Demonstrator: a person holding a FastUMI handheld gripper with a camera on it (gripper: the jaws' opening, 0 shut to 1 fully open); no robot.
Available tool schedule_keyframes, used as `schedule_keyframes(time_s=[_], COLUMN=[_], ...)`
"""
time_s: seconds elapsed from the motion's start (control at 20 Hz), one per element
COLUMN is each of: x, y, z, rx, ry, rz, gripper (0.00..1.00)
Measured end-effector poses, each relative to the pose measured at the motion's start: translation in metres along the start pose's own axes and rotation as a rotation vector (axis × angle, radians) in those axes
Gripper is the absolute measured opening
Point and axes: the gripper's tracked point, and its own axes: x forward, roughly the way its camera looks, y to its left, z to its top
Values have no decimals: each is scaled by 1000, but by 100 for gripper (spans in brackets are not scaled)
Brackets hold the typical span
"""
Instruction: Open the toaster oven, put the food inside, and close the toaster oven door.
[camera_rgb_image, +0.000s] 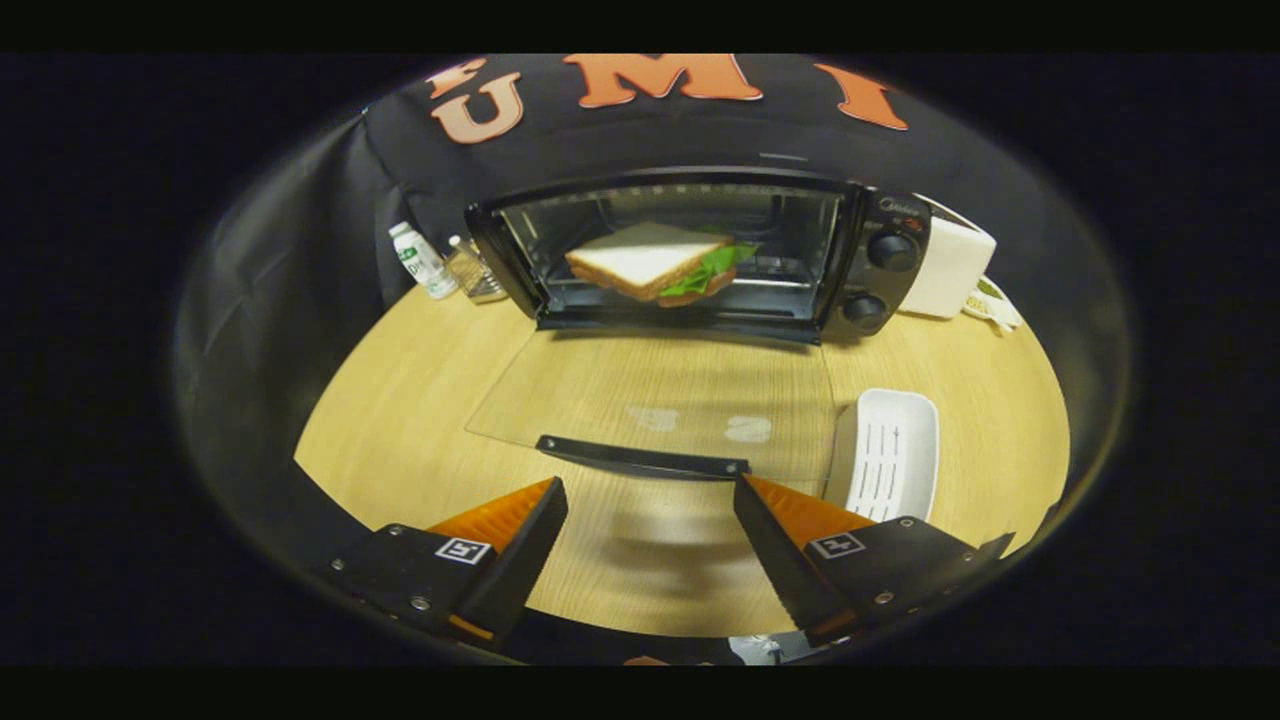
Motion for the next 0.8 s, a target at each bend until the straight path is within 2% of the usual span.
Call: schedule_keyframes(time_s=[0.3, 0.6, 0.7, 0.8], x=[27, 30, 25, 19], y=[14, 17, 23, 19], z=[1, 30, 30, 26], rx=[-17, -3, 33, 26], ry=[41, -43, -27, -29], rz=[-19, -22, 12, 1], gripper=[99, 98, 98, 97])
